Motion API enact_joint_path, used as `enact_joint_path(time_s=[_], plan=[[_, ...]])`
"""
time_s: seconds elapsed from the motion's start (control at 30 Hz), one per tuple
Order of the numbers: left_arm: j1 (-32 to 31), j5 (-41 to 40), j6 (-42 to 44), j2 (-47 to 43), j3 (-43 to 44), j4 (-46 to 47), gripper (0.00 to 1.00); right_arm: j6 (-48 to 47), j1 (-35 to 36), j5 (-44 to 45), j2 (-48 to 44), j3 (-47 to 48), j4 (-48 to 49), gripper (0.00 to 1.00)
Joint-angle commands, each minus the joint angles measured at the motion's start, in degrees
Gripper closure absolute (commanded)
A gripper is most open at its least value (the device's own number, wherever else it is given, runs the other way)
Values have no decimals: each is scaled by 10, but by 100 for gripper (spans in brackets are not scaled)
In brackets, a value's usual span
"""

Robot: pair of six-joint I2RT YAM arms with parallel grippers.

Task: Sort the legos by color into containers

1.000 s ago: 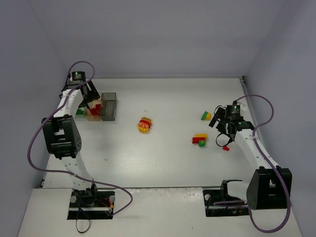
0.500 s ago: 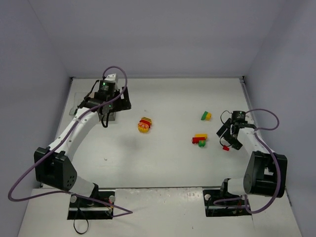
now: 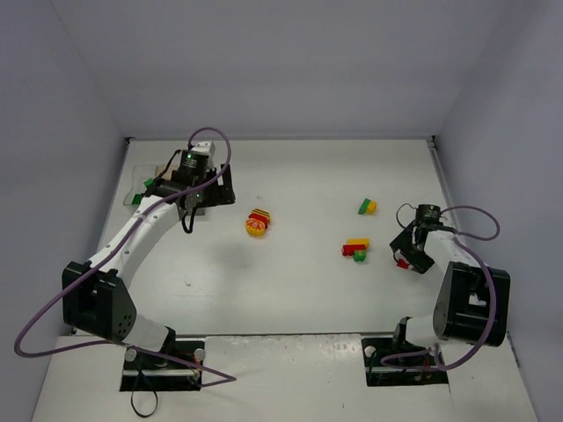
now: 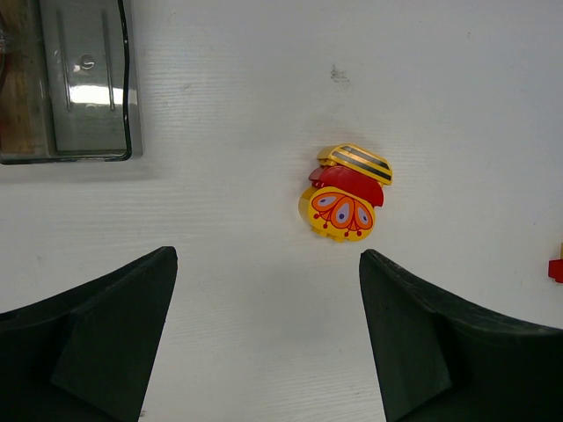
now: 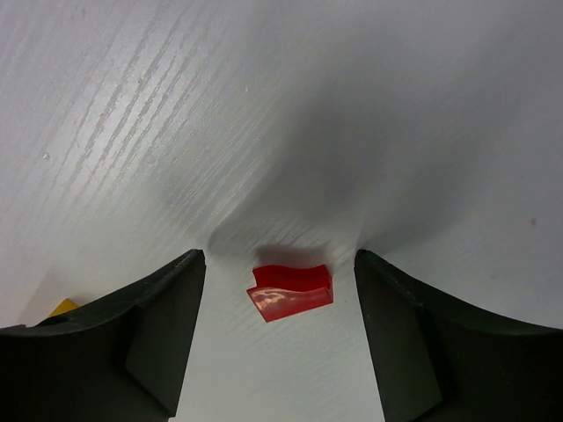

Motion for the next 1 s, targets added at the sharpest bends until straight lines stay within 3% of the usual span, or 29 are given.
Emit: enact_joint_path(time_s=[0.0, 0.23, 0.5, 0.77, 0.97], plan=[[0, 4, 11, -20, 14, 24, 22, 16, -1, 1, -4, -8, 5, 36], [1, 5, 12, -16, 15, 25, 22, 18, -1, -4, -1, -12, 8, 56], [1, 4, 12, -16, 14, 23, 22, 20, -1, -12, 2, -15, 12, 62], [1, 4, 11, -15, 15, 23, 22, 18, -1, -23, -6, -21, 17, 61], [1, 8, 10, -15, 17, 22, 22, 19, -1, -33, -1, -22, 22, 54]])
